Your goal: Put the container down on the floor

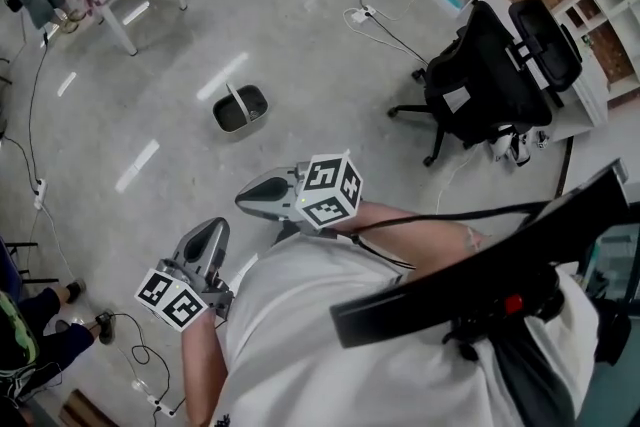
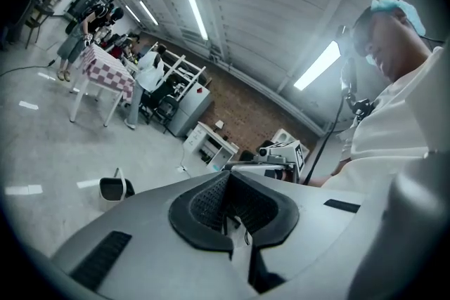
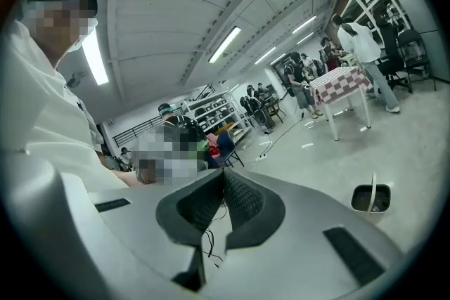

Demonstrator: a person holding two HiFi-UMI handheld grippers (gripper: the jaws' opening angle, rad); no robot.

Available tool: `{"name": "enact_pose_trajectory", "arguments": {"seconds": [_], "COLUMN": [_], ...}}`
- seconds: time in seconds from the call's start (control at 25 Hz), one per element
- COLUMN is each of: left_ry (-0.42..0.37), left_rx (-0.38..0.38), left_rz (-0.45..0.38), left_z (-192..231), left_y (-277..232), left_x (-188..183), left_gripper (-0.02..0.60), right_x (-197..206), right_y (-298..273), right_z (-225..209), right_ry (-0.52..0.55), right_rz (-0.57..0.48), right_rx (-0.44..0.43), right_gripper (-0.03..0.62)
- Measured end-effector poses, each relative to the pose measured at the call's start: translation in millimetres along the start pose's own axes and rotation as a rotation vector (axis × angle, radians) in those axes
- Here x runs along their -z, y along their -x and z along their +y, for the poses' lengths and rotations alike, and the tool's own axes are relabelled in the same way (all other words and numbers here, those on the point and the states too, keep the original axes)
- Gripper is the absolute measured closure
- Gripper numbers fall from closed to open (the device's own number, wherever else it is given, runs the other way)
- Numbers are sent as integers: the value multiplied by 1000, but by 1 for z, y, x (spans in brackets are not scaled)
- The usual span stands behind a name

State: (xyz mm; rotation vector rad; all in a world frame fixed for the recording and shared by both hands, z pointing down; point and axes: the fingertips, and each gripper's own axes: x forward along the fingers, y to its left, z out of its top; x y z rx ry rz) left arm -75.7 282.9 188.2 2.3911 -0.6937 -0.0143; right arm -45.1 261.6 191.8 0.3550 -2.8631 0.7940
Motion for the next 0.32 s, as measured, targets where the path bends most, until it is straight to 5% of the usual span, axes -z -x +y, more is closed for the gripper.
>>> {"name": "enact_pose_trajectory", "arguments": {"seconds": [0.32], "left_ry": [-11], "left_rx": [18], "left_rz": [16], "left_z": [-5], "left_y": [-7], "left_x": [-3], "left_gripper": [572], "right_x": [-9], "right_y": [0], "right_z": [3], "right_ry": [14], "right_rz": [-5], "right_rx": [-17], "right_gripper": [579]}}
